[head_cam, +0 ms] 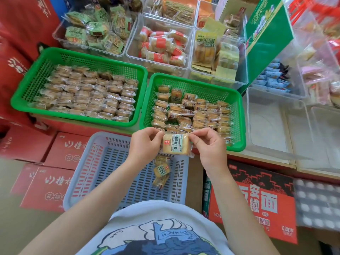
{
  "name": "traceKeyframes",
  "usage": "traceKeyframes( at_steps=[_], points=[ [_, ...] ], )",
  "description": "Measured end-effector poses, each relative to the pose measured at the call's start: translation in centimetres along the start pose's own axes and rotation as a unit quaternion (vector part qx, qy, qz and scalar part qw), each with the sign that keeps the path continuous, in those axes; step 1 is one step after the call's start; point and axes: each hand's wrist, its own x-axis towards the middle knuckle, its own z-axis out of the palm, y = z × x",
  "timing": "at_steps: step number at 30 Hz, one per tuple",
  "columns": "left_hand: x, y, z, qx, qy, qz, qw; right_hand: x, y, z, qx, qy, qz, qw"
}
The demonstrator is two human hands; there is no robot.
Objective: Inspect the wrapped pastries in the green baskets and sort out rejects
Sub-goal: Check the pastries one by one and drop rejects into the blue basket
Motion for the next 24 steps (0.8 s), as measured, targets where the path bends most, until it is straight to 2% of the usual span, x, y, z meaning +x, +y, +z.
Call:
traceKeyframes(
  at_steps=[2, 3, 5, 7, 10, 12, 14, 19, 24],
  points=[
    [0.1, 0.1, -0.2, 0.086, -0.042, 0.03, 0.995, -0.2, 0.2, 0.0, -0.009, -0.013, 0.0, 1.0],
    [0.2, 0.2, -0.4, 0.078, -0.072, 0.021, 0.994, -0.2, 0.2, 0.0, 0.009, -0.021, 0.015, 1.0],
    [0.2, 0.5, -0.7, -0.053, -0.134, -0.047, 0.988, -0.1, 0.0, -0.1, 0.087, -0.037, 0.069, 0.993],
    [0.1, 0.7, -1.1, -0.169, -0.151, -0.089, 0.97, 0.3, -0.2, -0.3, 0.166, -0.043, 0.126, 0.977],
    [0.1, 1.0, -1.4, -0.27, -0.137, -0.074, 0.95, 0.7, -0.7, -0.5, 0.243, -0.024, 0.178, 0.953],
    [0.0, 1.3, -1.6, -0.312, -0.16, -0.043, 0.936, 0.9, -0.9, -0.4, 0.274, -0.007, 0.193, 0.942],
    [-0.2, 1.7, -1.6, -0.303, -0.179, -0.012, 0.936, 0.9, -1.1, -0.1, 0.288, 0.006, 0.207, 0.935],
    [0.3, 1.8, -1.5, -0.302, -0.125, -0.034, 0.944, 0.8, -1.2, 1.2, 0.295, -0.003, 0.234, 0.926],
    [1.6, 0.8, -2.0, -0.266, -0.199, -0.054, 0.942, 1.3, -0.5, 1.5, 0.203, -0.015, 0.223, 0.953]
  ],
)
